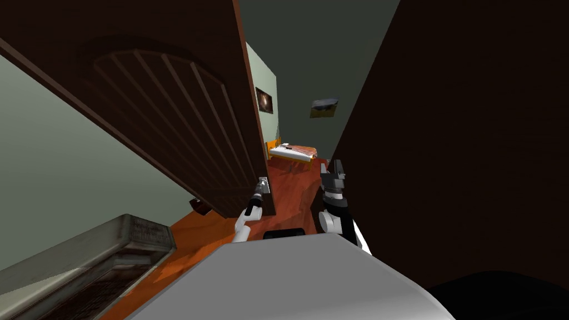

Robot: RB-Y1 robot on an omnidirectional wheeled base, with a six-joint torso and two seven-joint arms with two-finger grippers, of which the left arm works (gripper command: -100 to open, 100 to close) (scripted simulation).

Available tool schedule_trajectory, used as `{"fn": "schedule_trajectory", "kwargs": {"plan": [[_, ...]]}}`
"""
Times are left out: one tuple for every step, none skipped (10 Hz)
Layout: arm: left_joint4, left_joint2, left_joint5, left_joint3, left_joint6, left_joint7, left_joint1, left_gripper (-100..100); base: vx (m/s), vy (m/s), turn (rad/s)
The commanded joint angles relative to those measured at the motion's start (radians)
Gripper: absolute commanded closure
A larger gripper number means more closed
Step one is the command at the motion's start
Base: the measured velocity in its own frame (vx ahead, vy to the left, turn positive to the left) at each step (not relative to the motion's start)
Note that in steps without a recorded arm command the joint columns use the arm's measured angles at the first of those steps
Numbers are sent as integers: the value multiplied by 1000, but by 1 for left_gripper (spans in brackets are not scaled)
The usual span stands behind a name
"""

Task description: Push the door open

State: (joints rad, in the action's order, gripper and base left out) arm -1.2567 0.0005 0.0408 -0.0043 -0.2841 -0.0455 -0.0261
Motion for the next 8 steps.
{"fn": "schedule_trajectory", "kwargs": {"plan": [[0,0,0,0,0,0,0,100,65,-37,25],[-6,22,8,-7,-1,-8,3,100,143,8,177],[-9,30,12,-13,-1,-13,6,100,203,-7,176],[-12,40,16,-19,-1,-18,9,100,189,-18,119],[-14,46,20,-23,-1,-22,11,100,190,-8,151],[-17,52,23,-29,-1,-26,14,100,216,36,230],[-21,61,29,-37,-1,-33,18,100,224,39,237],[-27,61,23,-44,0,-35,26,-100,-8,31,81]]}}
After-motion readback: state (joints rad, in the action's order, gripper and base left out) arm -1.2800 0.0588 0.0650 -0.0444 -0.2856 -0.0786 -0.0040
